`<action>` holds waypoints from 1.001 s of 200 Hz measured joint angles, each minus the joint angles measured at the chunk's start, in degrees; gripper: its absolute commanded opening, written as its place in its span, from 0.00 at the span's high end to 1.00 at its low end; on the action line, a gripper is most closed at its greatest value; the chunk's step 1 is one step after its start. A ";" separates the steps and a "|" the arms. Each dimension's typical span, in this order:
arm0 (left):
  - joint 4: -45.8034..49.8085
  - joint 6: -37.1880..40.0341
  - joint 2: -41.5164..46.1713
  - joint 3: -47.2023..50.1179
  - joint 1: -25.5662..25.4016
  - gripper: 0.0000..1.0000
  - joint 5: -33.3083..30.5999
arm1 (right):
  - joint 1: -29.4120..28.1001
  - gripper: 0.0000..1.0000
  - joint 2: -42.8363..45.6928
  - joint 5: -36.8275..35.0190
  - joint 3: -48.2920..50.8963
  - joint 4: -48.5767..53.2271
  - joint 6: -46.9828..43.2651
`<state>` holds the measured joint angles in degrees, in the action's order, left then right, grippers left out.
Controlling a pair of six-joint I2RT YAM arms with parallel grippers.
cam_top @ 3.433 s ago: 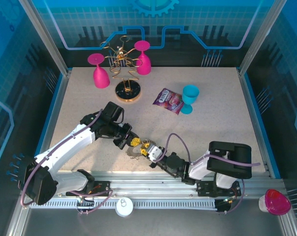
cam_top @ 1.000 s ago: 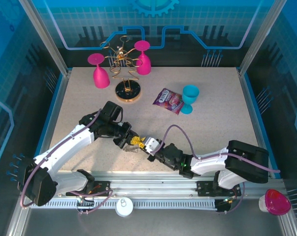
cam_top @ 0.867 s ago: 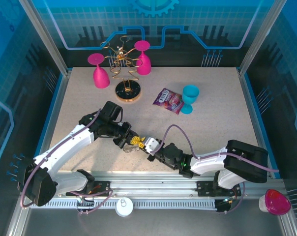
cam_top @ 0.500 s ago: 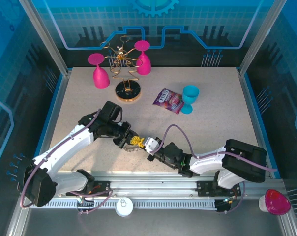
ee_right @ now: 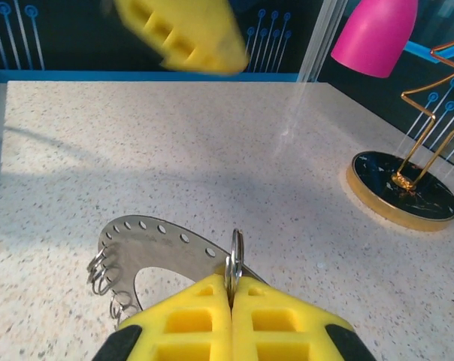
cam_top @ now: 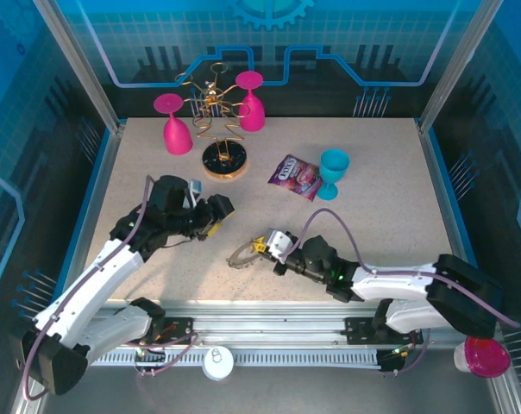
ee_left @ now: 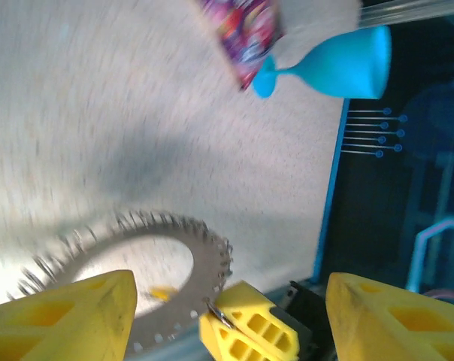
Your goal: Put the keys on the keyring
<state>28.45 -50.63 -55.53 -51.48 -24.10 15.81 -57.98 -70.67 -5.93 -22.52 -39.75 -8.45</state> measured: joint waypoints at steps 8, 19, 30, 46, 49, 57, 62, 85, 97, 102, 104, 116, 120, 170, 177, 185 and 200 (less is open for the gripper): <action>-1.44 7.02 0.87 -0.11 0.00 0.41 -0.90 | 1.33 1.00 1.70 2.14 -0.63 3.61 -0.24; -2.84 16.06 1.79 -0.04 0.00 0.46 -0.79 | 3.06 1.00 3.48 5.20 -1.88 8.59 -0.70; -4.63 25.29 2.73 0.57 -0.02 0.50 0.72 | 4.31 1.00 4.68 7.74 -3.30 13.03 -1.16; -5.29 40.89 4.24 2.12 -0.09 0.55 5.95 | 5.84 1.00 6.01 11.52 -5.57 19.58 -2.10; -5.09 43.41 4.44 2.34 -0.13 0.56 6.91 | 6.03 1.00 6.23 12.17 -5.97 20.63 -2.19; -4.11 51.41 5.03 2.91 -0.55 0.58 9.38 | 6.62 1.00 6.67 13.77 -6.97 23.41 -2.64; -3.39 55.60 5.29 3.10 -0.87 0.59 10.47 | 6.86 1.00 6.82 14.58 -7.52 24.70 -2.84; -0.79 72.19 5.64 3.58 -2.56 0.60 14.14 | 7.61 1.00 6.99 17.90 -10.12 30.95 -4.22; 0.44 78.82 4.98 3.58 -3.52 0.60 15.21 | 7.69 1.00 6.99 19.30 -11.21 33.33 -4.81; 0.96 81.22 4.50 3.58 -4.02 0.60 15.50 | 7.72 1.00 6.99 19.80 -11.65 34.25 -5.16; 1.14 82.29 4.24 3.58 -4.28 0.60 15.63 | 7.72 1.00 6.97 19.93 -11.76 34.51 -5.18; 2.54 87.19 2.47 3.58 -5.75 0.62 16.37 | 7.76 1.00 6.97 20.74 -12.72 36.35 -5.75; 3.02 88.83 1.68 3.58 -6.34 0.63 16.52 | 7.78 1.00 6.95 21.03 -13.03 36.81 -5.95; 3.87 98.55 -4.35 3.61 -10.58 0.71 16.92 | 7.80 1.00 6.14 23.10 -15.58 39.74 -7.30; 3.58 99.06 -4.63 3.61 -10.73 0.72 16.94 | 7.80 1.00 6.08 23.15 -15.69 39.98 -7.48; 3.17 99.38 -4.98 3.61 -10.86 0.73 17.05 | 7.80 1.00 6.03 23.19 -15.78 40.22 -7.63; 2.58 100.17 -5.57 3.61 -10.93 0.75 17.09 | 7.80 1.00 5.99 23.52 -15.85 40.48 -7.76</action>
<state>31.03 49.54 -61.10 -47.88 -35.03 32.91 -50.17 -64.69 17.58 -38.37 0.73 -16.21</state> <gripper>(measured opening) 0.265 0.054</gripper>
